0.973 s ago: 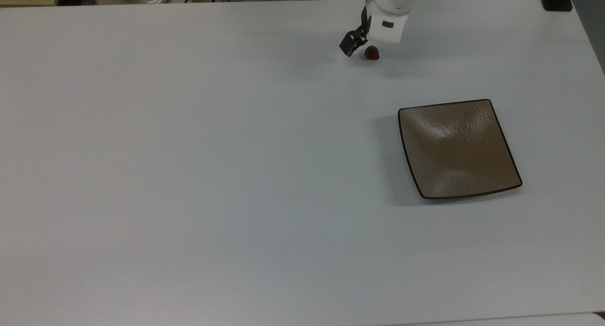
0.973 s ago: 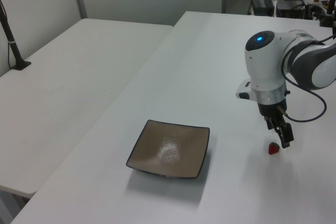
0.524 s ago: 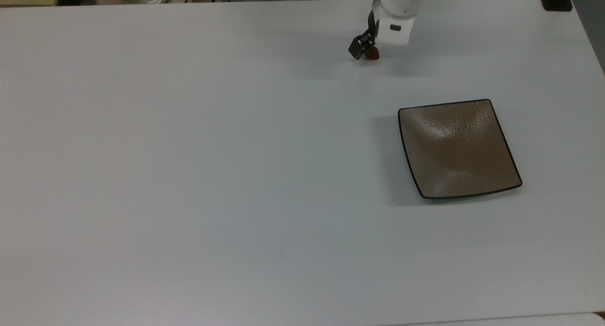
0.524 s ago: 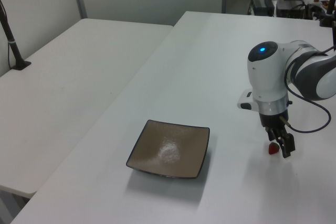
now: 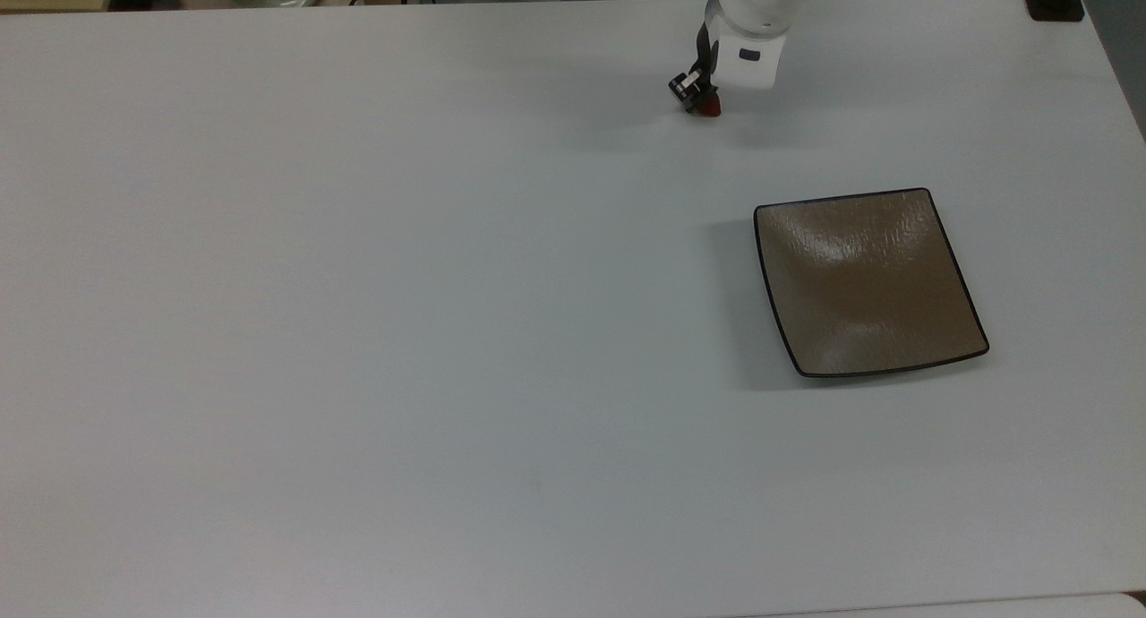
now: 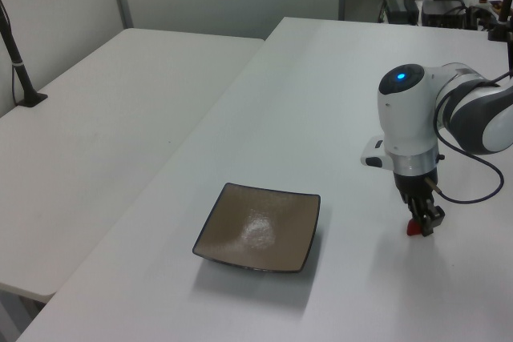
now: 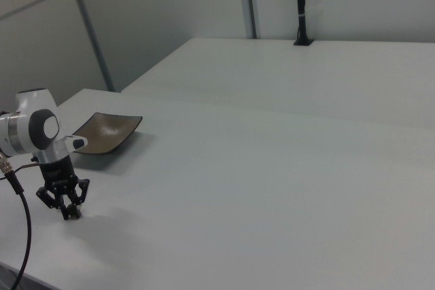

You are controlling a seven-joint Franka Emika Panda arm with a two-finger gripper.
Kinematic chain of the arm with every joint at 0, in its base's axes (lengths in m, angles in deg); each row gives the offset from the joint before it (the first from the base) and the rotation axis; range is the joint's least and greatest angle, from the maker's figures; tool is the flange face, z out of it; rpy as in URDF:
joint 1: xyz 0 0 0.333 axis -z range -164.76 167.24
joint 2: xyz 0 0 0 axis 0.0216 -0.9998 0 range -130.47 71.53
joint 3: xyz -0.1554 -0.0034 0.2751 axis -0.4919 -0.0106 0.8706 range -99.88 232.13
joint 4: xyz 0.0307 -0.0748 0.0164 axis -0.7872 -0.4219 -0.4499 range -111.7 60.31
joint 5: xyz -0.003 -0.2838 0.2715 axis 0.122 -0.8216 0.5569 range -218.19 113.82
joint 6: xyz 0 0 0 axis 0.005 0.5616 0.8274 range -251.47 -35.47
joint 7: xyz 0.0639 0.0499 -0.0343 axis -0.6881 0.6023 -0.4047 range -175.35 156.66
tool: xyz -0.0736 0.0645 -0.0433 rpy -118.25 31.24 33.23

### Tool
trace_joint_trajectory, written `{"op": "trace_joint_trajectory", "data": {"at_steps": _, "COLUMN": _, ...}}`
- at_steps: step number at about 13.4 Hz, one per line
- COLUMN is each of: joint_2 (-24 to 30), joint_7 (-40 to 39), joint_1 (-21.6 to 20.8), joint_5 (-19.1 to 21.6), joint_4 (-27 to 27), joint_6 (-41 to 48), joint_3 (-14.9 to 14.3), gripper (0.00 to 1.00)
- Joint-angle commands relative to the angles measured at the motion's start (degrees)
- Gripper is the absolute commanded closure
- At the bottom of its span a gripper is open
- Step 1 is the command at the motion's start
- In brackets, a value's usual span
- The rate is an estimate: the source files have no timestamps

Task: Strawberries on a ceramic plate
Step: 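Lower the gripper around the strawberry and close on it, then lift the strawberry and carry it toward the brown plate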

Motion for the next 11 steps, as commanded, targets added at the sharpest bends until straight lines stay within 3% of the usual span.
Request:
{"op": "trace_joint_trajectory", "data": {"at_steps": 1, "joint_2": 0.37, "joint_7": -0.89, "joint_1": 0.06, "joint_5": -0.84, "joint_4": -0.74, "joint_6": -2.47, "joint_3": -0.15, "gripper": 0.8}}
{"op": "trace_joint_trajectory", "data": {"at_steps": 7, "joint_2": 0.72, "joint_7": -1.07, "joint_1": 0.32, "joint_5": -0.66, "joint_4": 1.1, "joint_6": -2.3, "joint_3": -0.06, "gripper": 0.83}}
{"op": "trace_joint_trajectory", "data": {"at_steps": 11, "joint_2": 1.6, "joint_7": -0.54, "joint_1": 1.2, "joint_5": 0.13, "joint_4": 7.15, "joint_6": -1.69, "joint_3": -0.15, "gripper": 0.83}}
